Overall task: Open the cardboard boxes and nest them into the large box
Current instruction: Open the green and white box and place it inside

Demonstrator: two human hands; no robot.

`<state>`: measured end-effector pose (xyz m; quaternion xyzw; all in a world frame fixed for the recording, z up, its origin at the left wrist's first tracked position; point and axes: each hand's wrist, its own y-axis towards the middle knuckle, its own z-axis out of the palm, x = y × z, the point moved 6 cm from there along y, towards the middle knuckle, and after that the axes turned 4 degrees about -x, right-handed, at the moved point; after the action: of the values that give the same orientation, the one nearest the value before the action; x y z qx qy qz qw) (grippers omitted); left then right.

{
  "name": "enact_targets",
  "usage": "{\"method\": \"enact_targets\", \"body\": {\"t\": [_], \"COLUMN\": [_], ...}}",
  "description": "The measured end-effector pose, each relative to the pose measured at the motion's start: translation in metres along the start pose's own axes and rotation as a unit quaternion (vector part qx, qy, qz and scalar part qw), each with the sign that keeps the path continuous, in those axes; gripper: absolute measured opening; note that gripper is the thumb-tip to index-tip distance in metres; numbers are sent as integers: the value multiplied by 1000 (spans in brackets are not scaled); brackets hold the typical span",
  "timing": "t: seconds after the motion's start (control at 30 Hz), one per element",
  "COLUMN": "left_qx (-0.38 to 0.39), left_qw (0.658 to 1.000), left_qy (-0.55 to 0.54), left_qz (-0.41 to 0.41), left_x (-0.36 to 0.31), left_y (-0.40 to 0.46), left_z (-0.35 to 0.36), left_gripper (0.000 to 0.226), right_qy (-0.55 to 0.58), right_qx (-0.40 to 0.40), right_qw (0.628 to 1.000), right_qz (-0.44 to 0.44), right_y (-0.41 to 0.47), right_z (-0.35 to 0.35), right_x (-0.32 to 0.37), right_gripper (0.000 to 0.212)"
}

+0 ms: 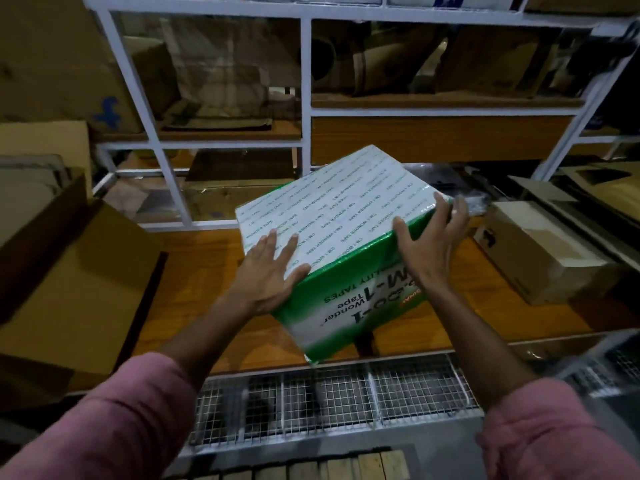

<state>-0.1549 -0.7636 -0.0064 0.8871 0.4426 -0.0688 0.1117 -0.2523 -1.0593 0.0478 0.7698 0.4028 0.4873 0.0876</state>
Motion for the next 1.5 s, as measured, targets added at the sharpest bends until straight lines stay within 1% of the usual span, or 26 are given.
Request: {"method": "enact_targets", "body": {"t": [0.07,0.13,0.2,0.3,0.37,0.43,0.5,0.57,0.6,0.63,0.67,0.7,0.73,0.8,0.87,0.93,0.97,1.07,1.1,1.13,1.17,1.23,1.27,1.3,1.4,1.5], "left_qx": [-9,1,35,69,75,52,-8,-82,-130,-172,-198,-198,-179,-146,-174,-211,-222,-254,-256,-255,-245,-201,-182,-170,-152,-103], "left_qw": [999,997,996,994,992,987,978,969,969,972,974,976,980,985,982,976,973,960,958,959,963,977,981,983,986,991], "left_qy": [-31,-58,-64,-56,-90,-142,-203,-234,-211,-156,-98,-55,-36,-44,-24,22,39,109,124,126,113,64,51,49,40,-8], "left_qz": [-17,-45,-60,-58,-55,-54,-42,-20,1,26,52,70,82,77,62,59,55,33,20,11,1,-28,-40,-48,-58,-82], "left_x": [18,32,36,30,18,-4,-30,-50,-55,-58,-59,-60,-60,-58,-49,-32,-22,8,17,25,33,48,53,57,60,72], "left_y": [-17,-28,-35,-37,-33,-27,-17,-9,-4,0,5,10,15,20,19,7,-1,-17,-21,-24,-27,-30,-32,-34,-38,-37], "left_z": [-4,-7,-9,-2,3,2,-8,-27,-35,-44,-48,-51,-51,-52,-59,-66,-70,-78,-82,-86,-90,-93,-93,-94,-97,-89], "left_gripper": [97,111,126,118,115,106,99,105,111,114,114,112,111,100,81,76,78,88,90,92,92,92,91,91,91,102], "right_qy": [56,97,103,96,75,23,-33,-57,-52,-38,-17,12,46,96,113,124,122,106,119,143,171,203,201,197,174,129], "right_qx": [23,64,74,64,56,44,48,68,77,80,82,85,88,95,66,29,10,-33,-19,13,62,161,172,164,129,87], "right_qw": [997,992,992,991,986,977,968,959,957,958,962,965,966,967,976,988,991,993,991,986,979,964,964,967,975,977], "right_qz": [41,38,-4,-72,-137,-205,-243,-269,-275,-272,-260,-247,-237,-216,-172,-88,-45,40,64,82,89,52,22,-2,-53,-145], "right_y": [4,4,0,-7,-10,-14,-25,-47,-58,-66,-72,-74,-73,-67,-53,-36,-27,-5,0,3,4,-2,-5,-9,-17,-25], "right_z": [3,11,16,15,14,17,29,45,53,58,62,63,64,62,54,46,43,37,39,43,49,62,66,68,73,70], "right_x": [4,21,44,80,103,121,130,132,131,129,127,128,130,132,124,101,88,58,54,53,56,75,84,92,114,135], "right_gripper": [100,111,110,105,98,88,76,56,47,43,40,37,33,25,22,26,34,69,78,83,81,70,67,67,80,76]}}
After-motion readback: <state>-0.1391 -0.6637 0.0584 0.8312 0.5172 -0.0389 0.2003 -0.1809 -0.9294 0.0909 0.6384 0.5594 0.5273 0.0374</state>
